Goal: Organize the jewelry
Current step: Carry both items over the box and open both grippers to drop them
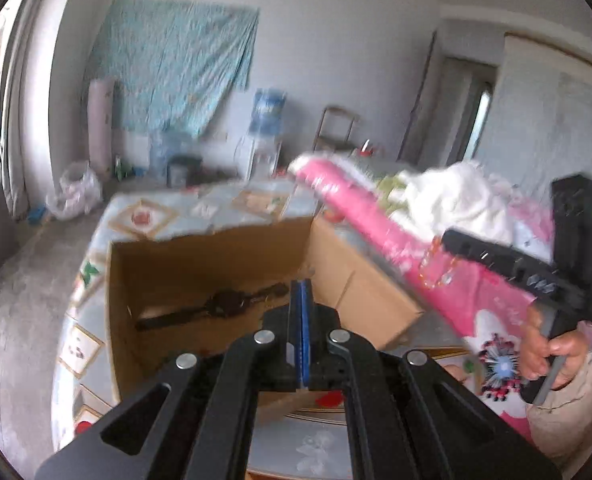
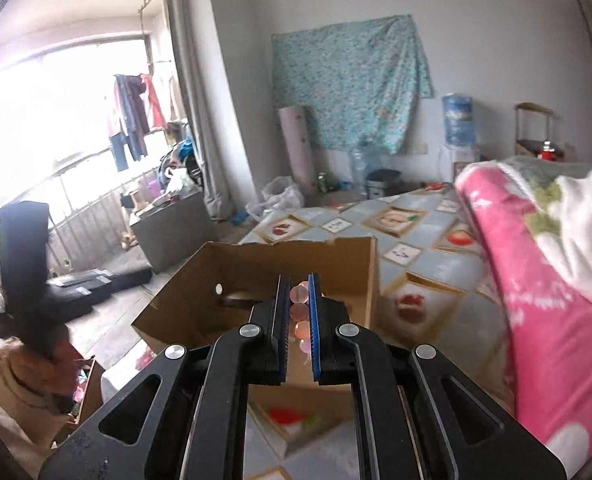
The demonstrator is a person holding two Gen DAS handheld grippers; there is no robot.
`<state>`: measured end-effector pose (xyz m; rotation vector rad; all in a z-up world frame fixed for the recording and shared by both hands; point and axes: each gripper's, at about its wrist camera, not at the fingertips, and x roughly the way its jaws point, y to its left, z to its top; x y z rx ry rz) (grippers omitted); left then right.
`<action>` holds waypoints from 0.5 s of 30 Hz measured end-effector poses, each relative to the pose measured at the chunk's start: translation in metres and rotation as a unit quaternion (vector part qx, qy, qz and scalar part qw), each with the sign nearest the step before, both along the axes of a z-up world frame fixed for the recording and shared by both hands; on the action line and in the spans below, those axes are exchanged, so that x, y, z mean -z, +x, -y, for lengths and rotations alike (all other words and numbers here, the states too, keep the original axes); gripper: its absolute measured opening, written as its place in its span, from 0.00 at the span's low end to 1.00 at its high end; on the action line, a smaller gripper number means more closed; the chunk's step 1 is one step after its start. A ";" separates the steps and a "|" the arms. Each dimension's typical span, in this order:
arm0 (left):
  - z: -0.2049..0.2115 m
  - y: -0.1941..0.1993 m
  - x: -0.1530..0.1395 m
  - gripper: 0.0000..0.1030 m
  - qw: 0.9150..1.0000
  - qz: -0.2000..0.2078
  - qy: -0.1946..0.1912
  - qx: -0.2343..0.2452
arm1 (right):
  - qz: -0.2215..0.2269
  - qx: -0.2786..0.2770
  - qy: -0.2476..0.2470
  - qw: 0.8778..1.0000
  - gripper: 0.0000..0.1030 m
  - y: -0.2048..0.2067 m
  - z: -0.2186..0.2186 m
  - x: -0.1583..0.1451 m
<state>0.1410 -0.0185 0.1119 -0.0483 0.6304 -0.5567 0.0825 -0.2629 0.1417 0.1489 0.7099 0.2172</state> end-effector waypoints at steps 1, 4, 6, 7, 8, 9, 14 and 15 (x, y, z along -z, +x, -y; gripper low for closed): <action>0.003 0.012 0.010 0.00 1.000 -0.020 0.004 -0.002 | -0.009 -0.005 0.007 1.000 0.07 0.007 0.001 0.005; 0.008 0.041 0.038 0.00 0.996 -0.093 -0.009 -0.005 | -0.045 -0.010 0.012 0.999 0.07 0.032 0.002 0.026; 0.010 0.052 0.053 0.00 0.991 -0.135 -0.022 0.002 | -0.064 -0.012 0.015 0.998 0.07 0.045 0.003 0.038; 0.010 0.055 0.057 0.01 0.989 -0.146 -0.026 0.002 | -0.070 -0.013 0.016 0.997 0.07 0.049 0.003 0.041; 0.011 0.057 0.061 0.03 0.987 -0.155 -0.029 0.003 | -0.076 -0.013 0.015 0.997 0.07 0.052 0.003 0.044; 0.012 0.058 0.064 0.12 0.987 -0.161 -0.026 0.005 | -0.079 -0.014 0.014 0.997 0.07 0.050 0.001 0.047; 0.013 0.061 0.075 0.37 0.986 -0.167 -0.020 0.005 | -0.103 -0.020 0.013 0.994 0.07 0.058 0.004 0.057; 0.011 0.062 0.075 0.38 0.985 -0.169 -0.020 0.004 | -0.108 -0.022 0.013 0.994 0.07 0.061 0.003 0.059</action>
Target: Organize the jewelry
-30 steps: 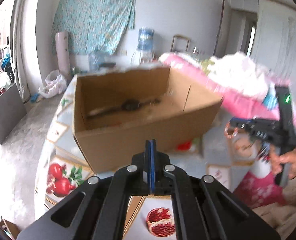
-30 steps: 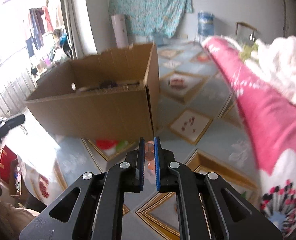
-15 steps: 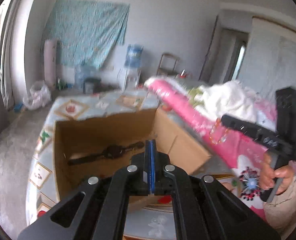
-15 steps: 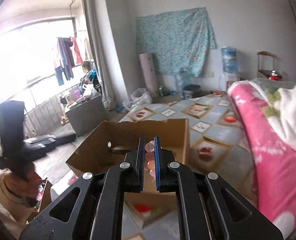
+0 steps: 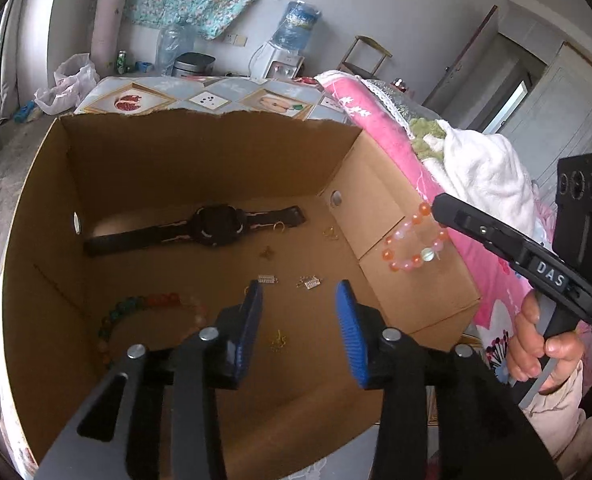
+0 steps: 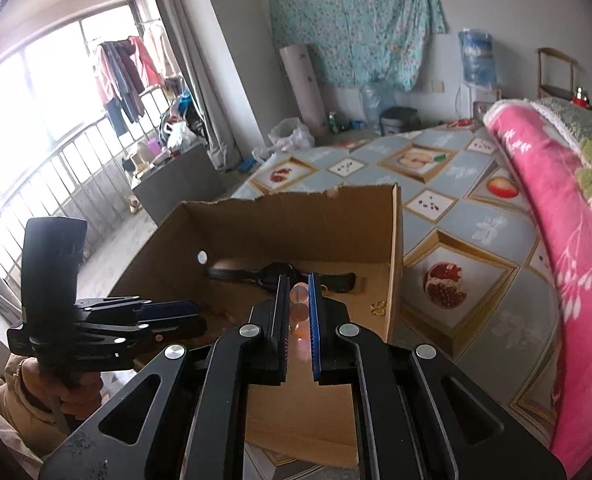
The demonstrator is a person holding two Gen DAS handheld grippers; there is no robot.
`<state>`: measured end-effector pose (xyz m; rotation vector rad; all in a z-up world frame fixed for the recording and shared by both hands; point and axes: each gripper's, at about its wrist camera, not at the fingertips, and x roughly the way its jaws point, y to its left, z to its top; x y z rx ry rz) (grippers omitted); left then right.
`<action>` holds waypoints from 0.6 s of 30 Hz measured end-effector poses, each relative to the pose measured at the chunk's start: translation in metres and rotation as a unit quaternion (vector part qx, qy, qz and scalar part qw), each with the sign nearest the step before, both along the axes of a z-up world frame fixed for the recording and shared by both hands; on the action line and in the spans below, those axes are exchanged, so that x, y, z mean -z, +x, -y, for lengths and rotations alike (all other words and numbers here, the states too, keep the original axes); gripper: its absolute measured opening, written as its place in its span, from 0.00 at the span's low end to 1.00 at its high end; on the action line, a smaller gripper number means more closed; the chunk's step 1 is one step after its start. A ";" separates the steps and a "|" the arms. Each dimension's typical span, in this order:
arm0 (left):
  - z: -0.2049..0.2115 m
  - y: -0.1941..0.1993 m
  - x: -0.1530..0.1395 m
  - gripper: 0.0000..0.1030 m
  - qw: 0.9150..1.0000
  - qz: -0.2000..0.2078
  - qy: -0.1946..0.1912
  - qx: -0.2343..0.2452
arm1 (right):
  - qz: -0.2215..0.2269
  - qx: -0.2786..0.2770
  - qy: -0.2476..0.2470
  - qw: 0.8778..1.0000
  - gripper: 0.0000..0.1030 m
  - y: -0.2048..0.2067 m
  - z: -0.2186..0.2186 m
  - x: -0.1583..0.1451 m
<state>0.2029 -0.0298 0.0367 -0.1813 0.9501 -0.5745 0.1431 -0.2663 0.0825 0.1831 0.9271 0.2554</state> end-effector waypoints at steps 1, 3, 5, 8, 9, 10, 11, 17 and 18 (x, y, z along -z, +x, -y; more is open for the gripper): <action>0.000 0.000 0.002 0.38 1.000 -0.002 -0.001 -0.001 | -0.004 -0.002 -0.001 1.000 0.07 0.001 -0.001 0.002; -0.001 0.002 0.003 0.39 1.000 -0.003 -0.003 -0.002 | -0.011 -0.004 -0.009 1.000 0.07 0.008 -0.002 0.006; -0.001 0.003 0.005 0.40 1.000 -0.006 -0.001 -0.004 | -0.022 -0.002 -0.025 0.999 0.07 0.016 -0.003 0.010; -0.002 0.004 0.006 0.43 1.000 -0.008 0.000 -0.009 | -0.026 0.016 -0.045 0.999 0.11 0.019 0.001 0.012; -0.004 0.002 0.006 0.44 1.000 -0.006 -0.001 -0.011 | -0.022 0.022 -0.046 0.998 0.12 0.016 0.003 0.010; -0.005 0.001 0.005 0.44 1.000 -0.006 -0.002 -0.012 | -0.020 0.026 -0.046 0.998 0.12 0.015 0.006 0.010; -0.006 0.000 0.005 0.45 1.000 -0.005 -0.003 -0.013 | -0.016 0.033 -0.047 0.998 0.12 0.014 0.009 0.009; -0.009 -0.009 0.001 0.47 1.000 0.009 -0.004 -0.018 | 0.007 0.092 -0.027 0.995 0.20 -0.014 0.034 -0.006; -0.009 -0.013 0.000 0.49 1.000 0.013 -0.005 -0.019 | 0.010 0.107 -0.017 0.994 0.23 -0.022 0.040 -0.008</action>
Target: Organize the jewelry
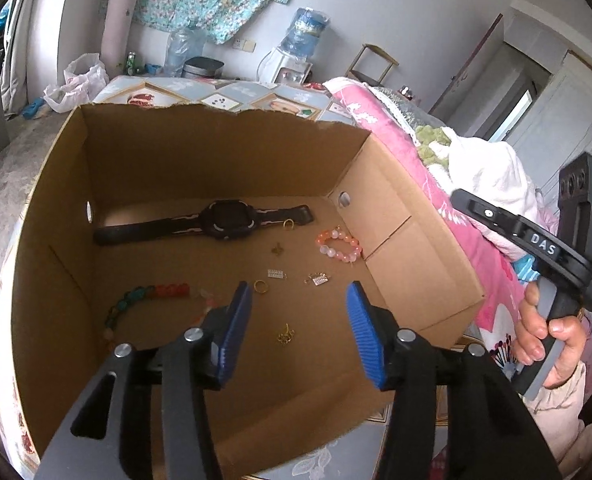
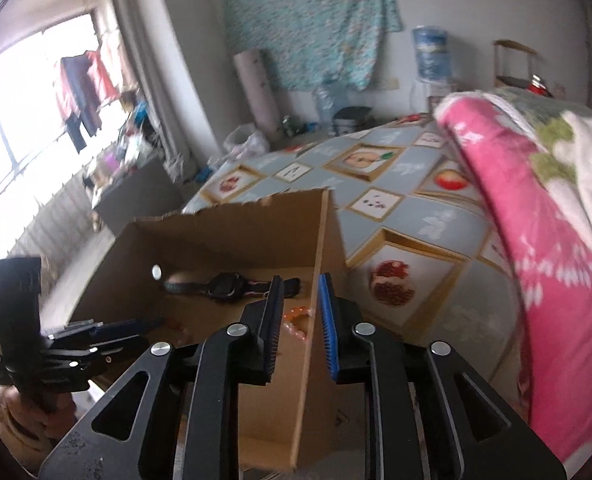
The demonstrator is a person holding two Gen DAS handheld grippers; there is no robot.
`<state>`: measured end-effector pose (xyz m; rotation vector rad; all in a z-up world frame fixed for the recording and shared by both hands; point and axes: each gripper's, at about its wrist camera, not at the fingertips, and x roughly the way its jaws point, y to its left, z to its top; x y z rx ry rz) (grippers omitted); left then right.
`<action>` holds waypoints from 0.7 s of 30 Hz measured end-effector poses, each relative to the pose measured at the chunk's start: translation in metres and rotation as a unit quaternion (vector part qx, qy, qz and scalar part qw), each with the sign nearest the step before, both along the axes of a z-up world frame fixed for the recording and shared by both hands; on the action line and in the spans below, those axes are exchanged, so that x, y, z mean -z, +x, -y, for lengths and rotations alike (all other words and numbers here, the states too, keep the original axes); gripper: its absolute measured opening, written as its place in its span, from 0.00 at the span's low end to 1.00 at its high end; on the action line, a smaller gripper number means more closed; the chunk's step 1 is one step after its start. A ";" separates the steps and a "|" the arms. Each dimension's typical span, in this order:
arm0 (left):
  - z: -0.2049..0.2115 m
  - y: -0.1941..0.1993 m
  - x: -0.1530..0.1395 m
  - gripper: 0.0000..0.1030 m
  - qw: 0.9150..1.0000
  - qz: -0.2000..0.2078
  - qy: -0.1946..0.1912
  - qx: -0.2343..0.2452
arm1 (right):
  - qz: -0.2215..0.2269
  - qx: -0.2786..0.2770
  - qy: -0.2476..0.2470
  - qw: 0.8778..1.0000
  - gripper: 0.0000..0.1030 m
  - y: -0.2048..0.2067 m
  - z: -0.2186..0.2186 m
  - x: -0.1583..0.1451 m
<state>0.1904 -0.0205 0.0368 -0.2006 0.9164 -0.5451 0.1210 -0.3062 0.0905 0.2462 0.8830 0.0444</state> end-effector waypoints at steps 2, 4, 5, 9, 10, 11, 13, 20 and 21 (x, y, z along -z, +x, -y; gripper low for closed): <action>-0.002 -0.007 -0.003 0.51 1.000 0.008 -0.001 -0.002 | 0.002 0.014 0.016 1.000 0.28 -0.010 0.006 -0.003; -0.003 -0.015 -0.007 0.53 1.000 0.020 0.001 -0.004 | 0.001 0.024 0.026 0.999 0.35 -0.022 0.008 -0.003; -0.003 -0.018 -0.008 0.56 1.000 0.024 0.002 -0.005 | -0.001 0.027 0.026 0.999 0.37 -0.026 0.008 -0.004; -0.007 -0.041 -0.022 0.70 0.997 0.064 0.023 -0.023 | -0.001 0.024 0.027 0.999 0.49 -0.044 -0.002 -0.010; -0.009 -0.046 -0.027 0.73 0.996 0.075 0.027 -0.032 | 0.001 0.020 0.027 0.999 0.55 -0.048 -0.006 -0.013; -0.011 -0.052 -0.030 0.78 0.995 0.088 0.032 -0.044 | 0.003 0.015 0.026 1.000 0.57 -0.051 -0.010 -0.016; -0.018 -0.066 -0.038 0.86 0.989 0.118 0.044 -0.077 | 0.010 0.001 0.019 1.000 0.65 -0.057 -0.022 -0.023; -0.031 -0.104 -0.037 0.95 0.960 0.150 0.117 -0.206 | 0.033 -0.038 -0.001 0.999 0.82 -0.079 -0.065 -0.030; -0.033 -0.109 -0.034 0.95 0.958 0.143 0.120 -0.216 | 0.034 -0.039 -0.004 0.999 0.85 -0.082 -0.070 -0.028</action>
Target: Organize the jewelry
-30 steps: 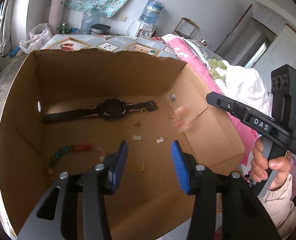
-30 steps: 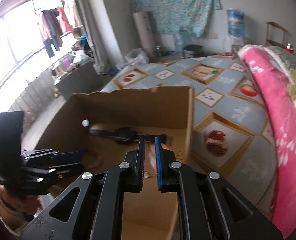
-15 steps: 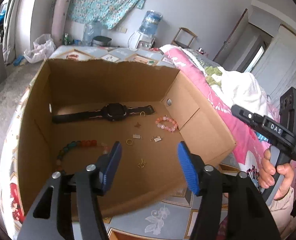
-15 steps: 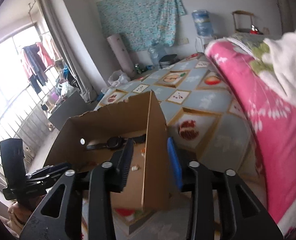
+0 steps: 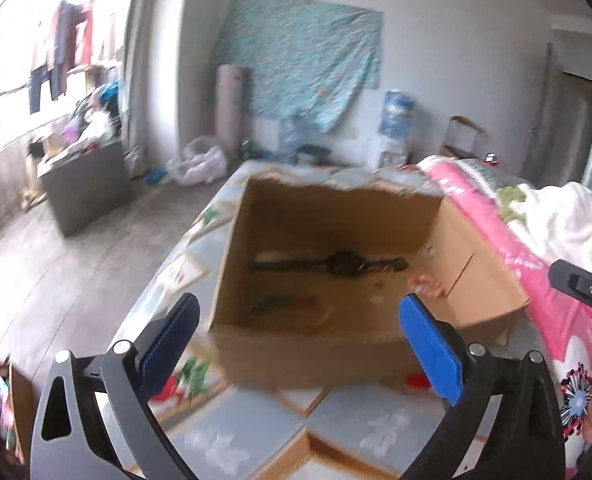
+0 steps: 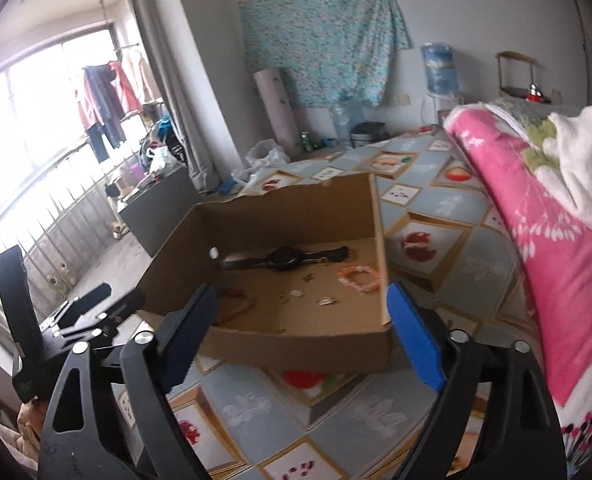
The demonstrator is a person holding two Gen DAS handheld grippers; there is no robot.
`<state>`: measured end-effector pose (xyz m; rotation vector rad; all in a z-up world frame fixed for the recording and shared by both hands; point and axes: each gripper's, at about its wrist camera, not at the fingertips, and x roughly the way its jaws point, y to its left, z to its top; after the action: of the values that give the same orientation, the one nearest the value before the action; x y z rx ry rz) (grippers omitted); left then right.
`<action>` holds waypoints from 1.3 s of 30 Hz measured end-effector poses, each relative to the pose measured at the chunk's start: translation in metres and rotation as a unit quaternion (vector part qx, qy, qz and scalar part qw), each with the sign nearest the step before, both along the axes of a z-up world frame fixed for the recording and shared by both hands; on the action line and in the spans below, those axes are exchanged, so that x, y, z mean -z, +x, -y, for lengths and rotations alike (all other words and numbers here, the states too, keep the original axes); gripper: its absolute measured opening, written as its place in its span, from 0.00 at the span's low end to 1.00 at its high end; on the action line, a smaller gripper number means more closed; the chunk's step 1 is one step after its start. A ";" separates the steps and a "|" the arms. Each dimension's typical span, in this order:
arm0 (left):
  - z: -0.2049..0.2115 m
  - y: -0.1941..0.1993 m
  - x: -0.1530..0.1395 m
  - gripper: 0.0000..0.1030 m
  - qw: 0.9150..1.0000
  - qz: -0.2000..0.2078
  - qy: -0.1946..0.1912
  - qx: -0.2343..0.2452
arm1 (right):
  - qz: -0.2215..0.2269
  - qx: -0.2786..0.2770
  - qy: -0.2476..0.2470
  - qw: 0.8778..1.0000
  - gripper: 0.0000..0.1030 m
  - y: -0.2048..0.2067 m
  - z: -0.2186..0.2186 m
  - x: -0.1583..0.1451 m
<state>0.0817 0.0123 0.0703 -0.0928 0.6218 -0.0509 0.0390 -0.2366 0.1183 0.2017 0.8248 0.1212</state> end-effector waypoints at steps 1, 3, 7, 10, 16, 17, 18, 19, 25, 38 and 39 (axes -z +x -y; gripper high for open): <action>-0.002 -0.006 0.005 0.95 1.000 -0.005 -0.001 -0.013 | 0.000 0.000 -0.004 1.000 0.86 -0.002 -0.005 0.004; -0.006 -0.015 0.015 0.95 1.000 -0.016 -0.005 -0.025 | -0.006 0.002 -0.009 1.000 0.87 -0.007 -0.013 0.015; -0.007 -0.017 0.027 0.95 0.998 -0.056 0.004 -0.022 | -0.040 0.017 -0.033 0.999 0.87 -0.014 -0.028 0.032; -0.005 -0.013 0.026 0.95 0.997 -0.074 0.021 -0.020 | -0.040 0.022 -0.057 0.997 0.91 -0.016 -0.034 0.032; 0.009 -0.008 0.035 0.95 0.993 -0.093 0.075 -0.003 | -0.055 0.038 -0.091 0.994 0.92 -0.015 -0.036 0.040; 0.012 -0.007 0.037 0.95 0.992 -0.098 0.079 0.000 | -0.061 0.039 -0.089 0.993 0.92 -0.014 -0.035 0.044; 0.014 -0.006 0.039 0.95 0.991 -0.101 0.082 0.001 | -0.072 0.041 -0.087 0.993 0.92 -0.012 -0.033 0.049; 0.017 -0.005 0.041 0.95 0.991 -0.106 0.088 0.003 | -0.077 0.041 -0.085 0.993 0.92 -0.012 -0.034 0.051; 0.027 -0.003 0.040 0.95 0.988 -0.105 0.109 0.008 | -0.097 0.025 -0.086 0.991 0.92 -0.008 -0.039 0.059; 0.010 0.000 0.038 0.95 0.991 -0.117 0.066 -0.023 | -0.097 0.021 -0.090 0.991 0.92 -0.012 -0.043 0.058; 0.009 0.000 0.037 0.95 0.991 -0.118 0.062 -0.024 | -0.096 0.020 -0.090 0.991 0.92 -0.012 -0.044 0.058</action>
<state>0.0813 0.0032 0.0329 0.0077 0.8571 0.0456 0.0268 -0.1927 0.0605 0.0595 1.0176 -0.0106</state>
